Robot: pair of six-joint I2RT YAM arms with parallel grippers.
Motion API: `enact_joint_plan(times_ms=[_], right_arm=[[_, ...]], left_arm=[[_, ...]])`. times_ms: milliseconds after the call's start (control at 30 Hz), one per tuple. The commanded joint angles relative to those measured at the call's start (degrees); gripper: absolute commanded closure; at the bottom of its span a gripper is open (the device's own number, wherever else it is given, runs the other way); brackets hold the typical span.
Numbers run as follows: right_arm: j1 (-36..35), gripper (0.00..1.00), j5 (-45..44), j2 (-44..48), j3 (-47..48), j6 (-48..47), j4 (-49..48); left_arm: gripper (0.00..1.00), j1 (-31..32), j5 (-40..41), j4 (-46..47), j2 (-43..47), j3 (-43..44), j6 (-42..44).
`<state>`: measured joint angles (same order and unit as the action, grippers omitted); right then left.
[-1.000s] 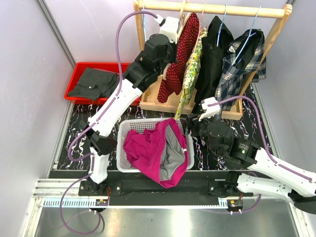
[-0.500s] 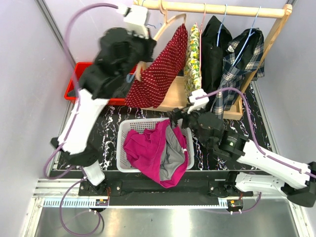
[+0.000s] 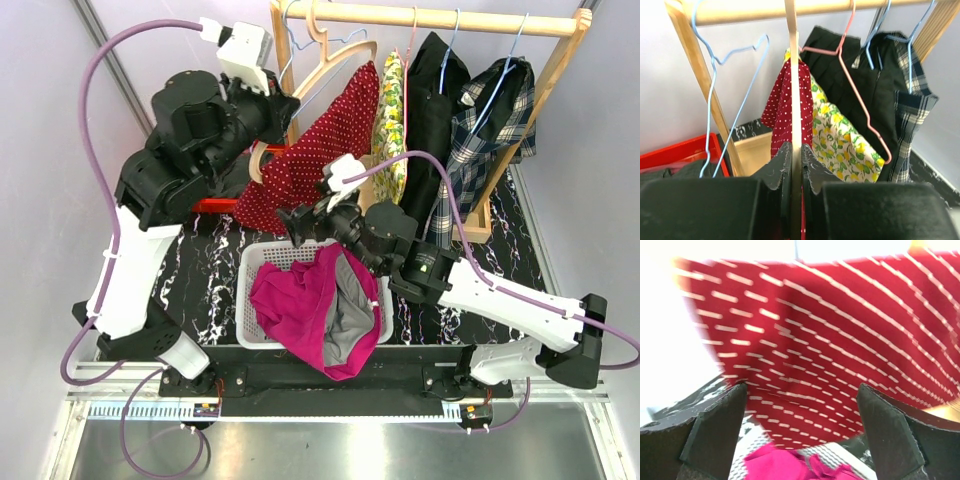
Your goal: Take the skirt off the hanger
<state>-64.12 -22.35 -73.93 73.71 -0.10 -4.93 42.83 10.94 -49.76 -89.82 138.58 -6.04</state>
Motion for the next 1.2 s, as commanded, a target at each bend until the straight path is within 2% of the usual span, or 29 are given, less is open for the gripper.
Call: enact_joint_plan(times_ms=[0,167,300,333,400,433,533,567,633,700,967,1133,1167], right_arm=[[-5.1,0.01,4.9,-1.0,3.8,-2.9,-2.5],[-6.2,0.06,0.2,-3.9,4.7,-5.3,0.1],[-6.1,0.19,-2.2,-4.5,4.6,-6.4,-0.3],[-6.1,0.28,-3.1,-4.4,4.5,-7.2,-0.3],[-6.1,0.37,-5.1,-3.7,4.1,-8.2,-0.3],[-6.1,0.46,-5.6,-3.2,3.8,-9.2,-0.4],[-6.1,0.61,-8.1,-1.5,2.5,-11.8,-0.7],[-6.1,0.72,-8.8,-1.0,2.1,-12.5,-0.8],[-6.0,0.81,-10.4,0.2,1.2,-14.5,-1.3],[-6.1,0.99,-12.8,0.5,0.3,-15.6,-2.3],[-6.0,1.00,-16.8,0.6,0.2,-20.6,-5.1],[-6.0,1.00,-15.5,2.6,16.9,-28.5,-3.3],[-6.0,1.00,-14.7,1.9,24.6,-28.8,-1.9]], left_arm=[[1.00,0.1,0.7,7.5,0.3,-0.4,0.0],[1.00,0.1,-0.1,7.7,-0.7,0.6,-0.8],[1.00,0.1,0.0,7.7,-0.3,0.2,-0.6],[1.00,0.1,0.1,7.7,0.0,0.1,-0.4],[1.00,0.1,0.2,7.6,0.2,0.1,-0.3],[1.00,0.1,0.3,7.5,0.3,0.1,-0.4],[1.00,0.1,-0.1,7.1,0.3,0.3,-0.6],[1.00,0.1,-0.2,7.0,0.4,0.4,-0.7],[1.00,0.1,-0.6,6.8,0.3,0.5,-1.0],[1.00,0.1,-0.8,6.7,0.4,0.6,-1.2],[1.00,0.1,-0.1,6.8,1.0,-0.4,-0.7],[1.00,0.1,1.0,8.5,0.4,-4.1,0.0],[1.00,0.1,1.5,8.8,0.4,-5.6,0.1]])
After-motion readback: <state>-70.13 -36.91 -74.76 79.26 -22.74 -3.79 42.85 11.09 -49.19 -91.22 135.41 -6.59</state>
